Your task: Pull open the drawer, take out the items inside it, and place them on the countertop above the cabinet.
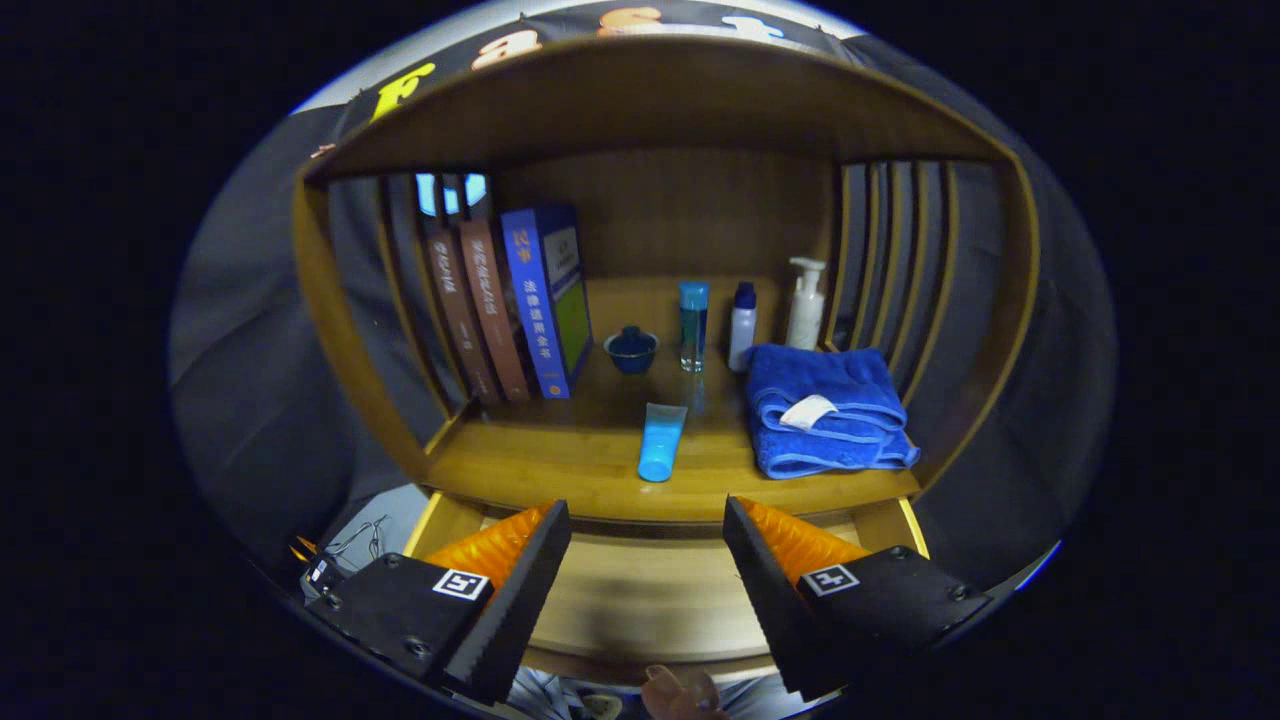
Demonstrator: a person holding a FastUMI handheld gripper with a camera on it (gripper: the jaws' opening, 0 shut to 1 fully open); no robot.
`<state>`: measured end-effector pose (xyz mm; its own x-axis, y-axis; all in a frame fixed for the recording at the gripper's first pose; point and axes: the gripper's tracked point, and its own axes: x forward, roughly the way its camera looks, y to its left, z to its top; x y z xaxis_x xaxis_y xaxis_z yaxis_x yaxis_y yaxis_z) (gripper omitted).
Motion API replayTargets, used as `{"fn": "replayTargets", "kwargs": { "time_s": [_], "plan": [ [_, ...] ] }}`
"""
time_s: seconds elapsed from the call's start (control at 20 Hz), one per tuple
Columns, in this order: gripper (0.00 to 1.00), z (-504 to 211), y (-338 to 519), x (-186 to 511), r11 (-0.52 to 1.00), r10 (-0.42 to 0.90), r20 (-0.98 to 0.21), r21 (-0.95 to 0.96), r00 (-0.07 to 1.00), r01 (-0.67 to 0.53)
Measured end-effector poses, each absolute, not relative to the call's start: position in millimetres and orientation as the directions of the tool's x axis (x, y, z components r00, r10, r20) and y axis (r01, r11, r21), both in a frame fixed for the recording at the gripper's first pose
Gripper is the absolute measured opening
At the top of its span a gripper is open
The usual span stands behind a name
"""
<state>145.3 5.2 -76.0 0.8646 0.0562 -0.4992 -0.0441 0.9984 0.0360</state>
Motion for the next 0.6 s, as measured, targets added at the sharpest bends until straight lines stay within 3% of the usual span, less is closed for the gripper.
{"fn": "replayTargets", "kwargs": {
  "time_s": [0.3,0.6],
  "plan": [
    [0.98,-71,-1,58,0.997,0.025,-0.341,0.073,0.940,0.000],
    [0.99,-146,1,-1,0.992,0.039,-0.306,0.127,0.951,0.000]
  ]
}}
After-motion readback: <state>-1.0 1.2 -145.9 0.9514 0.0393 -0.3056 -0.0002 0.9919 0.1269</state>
